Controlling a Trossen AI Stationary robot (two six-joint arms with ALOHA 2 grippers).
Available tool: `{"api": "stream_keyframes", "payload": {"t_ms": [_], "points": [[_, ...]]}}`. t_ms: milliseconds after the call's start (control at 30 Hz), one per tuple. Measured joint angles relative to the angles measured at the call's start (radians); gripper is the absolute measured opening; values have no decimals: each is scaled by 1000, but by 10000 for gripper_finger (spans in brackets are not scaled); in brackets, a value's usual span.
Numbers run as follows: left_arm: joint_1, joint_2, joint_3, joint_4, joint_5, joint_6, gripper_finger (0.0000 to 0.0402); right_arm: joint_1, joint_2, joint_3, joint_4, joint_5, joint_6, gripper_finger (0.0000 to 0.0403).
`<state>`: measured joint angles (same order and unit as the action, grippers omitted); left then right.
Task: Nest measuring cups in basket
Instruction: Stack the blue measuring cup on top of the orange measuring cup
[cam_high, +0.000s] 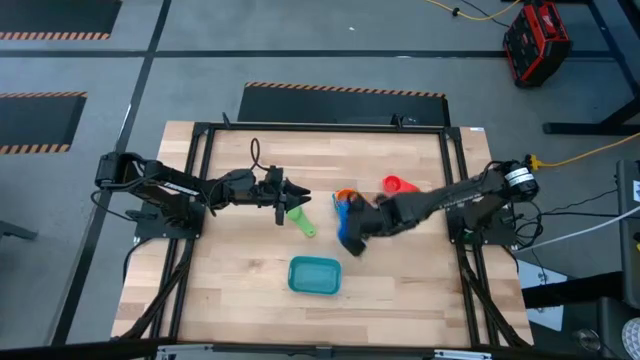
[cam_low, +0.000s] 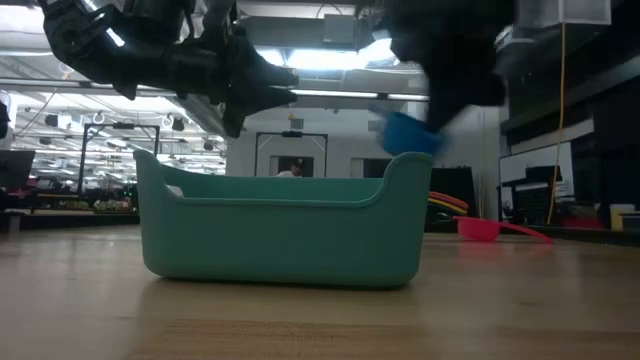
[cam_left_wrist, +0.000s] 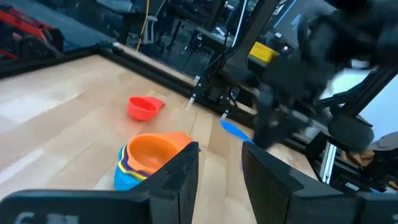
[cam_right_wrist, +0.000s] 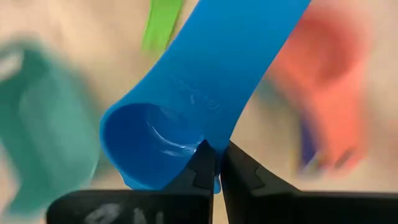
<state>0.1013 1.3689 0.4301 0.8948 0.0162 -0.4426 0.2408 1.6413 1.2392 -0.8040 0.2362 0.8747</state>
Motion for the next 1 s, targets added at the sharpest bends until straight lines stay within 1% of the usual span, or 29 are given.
{"api": "stream_keyframes", "payload": {"t_ms": [100, 167, 233, 300, 467, 600, 700, 800, 867, 933, 1000], "points": [[-4, 0, 0, 9, 0, 16, 115, -55, 0, 40, 35, 169, -100, 13], [-9, 0, 0, 26, -3, 38, 115, -95, 0, 51, 91, 261, -151, 17], [-18, 0, 0, 37, -14, 61, 115, -135, 0, 53, 165, 324, -212, 20], [-29, 0, 0, 51, -50, 86, 115, -174, 0, 53, 237, 357, -268, 19], [-48, 0, 0, 67, -195, 202, 115, -245, 0, 53, 395, 419, -390, 14], [-65, 0, 0, 87, -313, 319, 115, -281, 0, 53, 509, 429, -465, 15], [-79, 0, 0, 132, -400, 405, 115, -298, 0, 53, 563, 429, -490, 15], [-91, 0, 0, 185, -485, 504, 115, -310, 0, 53, 579, 428, -488, 15], [-96, 0, 0, 216, -524, 565, 115, -316, 0, 53, 578, 427, -487, 15], [-94, 0, 0, 229, -531, 610, 115, -318, 0, 53, 578, 418, -488, 15], [-86, 0, 0, 229, -532, 618, 115, -318, 0, 53, 578, 412, -488, 15]]}}
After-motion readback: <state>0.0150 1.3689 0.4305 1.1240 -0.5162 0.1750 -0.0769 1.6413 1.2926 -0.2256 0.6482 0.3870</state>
